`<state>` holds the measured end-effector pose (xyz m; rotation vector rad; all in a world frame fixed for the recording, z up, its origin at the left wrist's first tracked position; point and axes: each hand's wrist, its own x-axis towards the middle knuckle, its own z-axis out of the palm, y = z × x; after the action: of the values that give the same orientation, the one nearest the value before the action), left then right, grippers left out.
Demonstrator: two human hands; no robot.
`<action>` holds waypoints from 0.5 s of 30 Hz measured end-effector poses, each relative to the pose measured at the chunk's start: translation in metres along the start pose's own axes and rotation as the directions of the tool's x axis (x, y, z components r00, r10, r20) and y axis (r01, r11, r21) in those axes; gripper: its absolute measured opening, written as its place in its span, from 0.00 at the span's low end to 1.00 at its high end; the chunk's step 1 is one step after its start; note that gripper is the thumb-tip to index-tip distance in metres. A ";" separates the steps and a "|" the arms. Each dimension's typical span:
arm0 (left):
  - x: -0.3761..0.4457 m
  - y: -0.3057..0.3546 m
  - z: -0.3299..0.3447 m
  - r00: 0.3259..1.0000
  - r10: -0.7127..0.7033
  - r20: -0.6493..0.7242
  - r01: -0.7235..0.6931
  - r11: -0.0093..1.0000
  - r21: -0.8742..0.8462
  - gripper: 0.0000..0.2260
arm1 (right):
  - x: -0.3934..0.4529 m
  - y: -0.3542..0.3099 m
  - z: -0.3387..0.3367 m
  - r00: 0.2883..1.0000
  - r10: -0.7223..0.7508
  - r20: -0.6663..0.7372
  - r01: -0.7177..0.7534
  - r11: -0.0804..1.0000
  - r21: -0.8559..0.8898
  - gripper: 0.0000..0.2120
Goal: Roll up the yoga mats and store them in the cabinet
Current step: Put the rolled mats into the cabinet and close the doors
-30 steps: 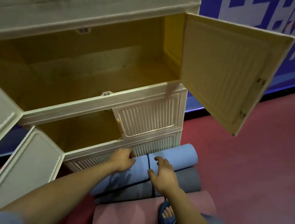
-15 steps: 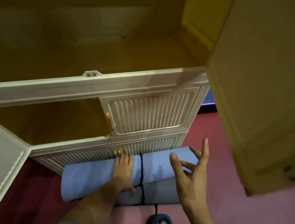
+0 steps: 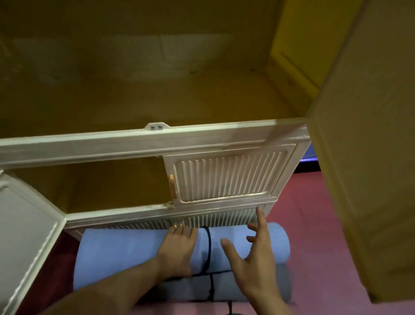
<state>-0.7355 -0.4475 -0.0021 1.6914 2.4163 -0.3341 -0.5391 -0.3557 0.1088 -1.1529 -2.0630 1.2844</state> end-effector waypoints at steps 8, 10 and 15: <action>-0.063 -0.044 -0.134 0.923 0.351 -0.157 -0.314 0.924 0.217 0.47 | -0.018 -0.026 -0.019 0.927 0.086 0.366 0.209 0.691 -0.692 0.69; -0.077 -0.047 -0.164 0.897 0.415 -0.155 -0.361 0.888 0.285 0.48 | -0.031 -0.036 -0.029 0.932 0.017 0.362 0.271 0.633 -0.725 0.68; -0.119 -0.038 -0.206 0.895 0.445 -0.041 -0.413 0.859 0.302 0.51 | -0.074 -0.041 -0.051 0.939 -0.235 0.250 0.343 0.673 -0.655 0.51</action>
<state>-0.7336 -0.5095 0.2307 2.3701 2.0425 -0.5555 -0.4784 -0.4005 0.1728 -0.9398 -2.8215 0.4250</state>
